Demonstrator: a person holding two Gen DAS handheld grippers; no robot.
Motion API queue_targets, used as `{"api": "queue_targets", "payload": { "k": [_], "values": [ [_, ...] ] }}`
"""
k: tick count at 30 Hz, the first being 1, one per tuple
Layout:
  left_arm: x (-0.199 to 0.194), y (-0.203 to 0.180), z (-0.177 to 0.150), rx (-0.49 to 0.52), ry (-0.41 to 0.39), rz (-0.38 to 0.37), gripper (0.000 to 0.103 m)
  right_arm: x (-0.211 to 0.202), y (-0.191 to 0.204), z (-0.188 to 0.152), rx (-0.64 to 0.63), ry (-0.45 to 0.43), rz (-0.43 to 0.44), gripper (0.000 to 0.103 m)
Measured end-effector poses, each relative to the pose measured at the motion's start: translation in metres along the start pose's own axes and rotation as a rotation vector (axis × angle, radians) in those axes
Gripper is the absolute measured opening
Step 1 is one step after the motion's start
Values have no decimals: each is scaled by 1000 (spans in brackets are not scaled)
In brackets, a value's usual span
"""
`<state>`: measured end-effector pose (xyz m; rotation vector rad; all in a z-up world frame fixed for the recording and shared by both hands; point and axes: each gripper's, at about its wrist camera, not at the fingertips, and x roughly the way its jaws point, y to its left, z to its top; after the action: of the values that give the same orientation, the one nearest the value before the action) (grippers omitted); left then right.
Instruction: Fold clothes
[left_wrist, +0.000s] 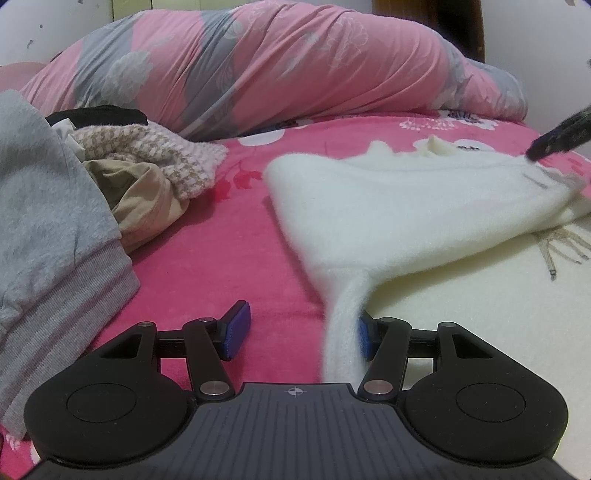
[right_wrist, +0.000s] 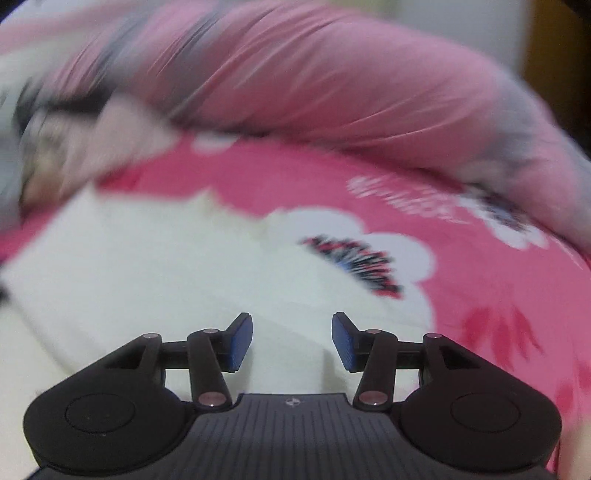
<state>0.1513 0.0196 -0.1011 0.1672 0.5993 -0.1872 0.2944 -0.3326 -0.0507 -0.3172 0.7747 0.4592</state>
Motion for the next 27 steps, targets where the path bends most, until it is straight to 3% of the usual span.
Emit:
{"api": "queue_targets", "payload": {
  "k": [4,10,12,14,16,18,24,27],
  "values": [
    [-5,0,0,6,-20,-15,56,20,11,6,-133,92,52,50],
    [0,0,-1,-1,-10,-21,56,33,1,12,-133,207,149,50],
    [0,0,-2,-4,-11,-21,57,33,6,14,-156,228,148,43],
    [0,-1,-2,-2,-13,-18,57,30,21,13,-228,213,116,20],
    [-1,-2,-3,2,-17,-11,57,24,39,8,-305,183,59,6],
    [-3,-4,-2,9,-25,1,56,16,50,3,-358,140,11,5],
    [-3,-8,1,34,-34,21,56,-2,43,6,-324,17,-90,4],
    [0,-11,2,40,-31,26,56,8,42,5,-321,18,-113,4]
  ]
}}
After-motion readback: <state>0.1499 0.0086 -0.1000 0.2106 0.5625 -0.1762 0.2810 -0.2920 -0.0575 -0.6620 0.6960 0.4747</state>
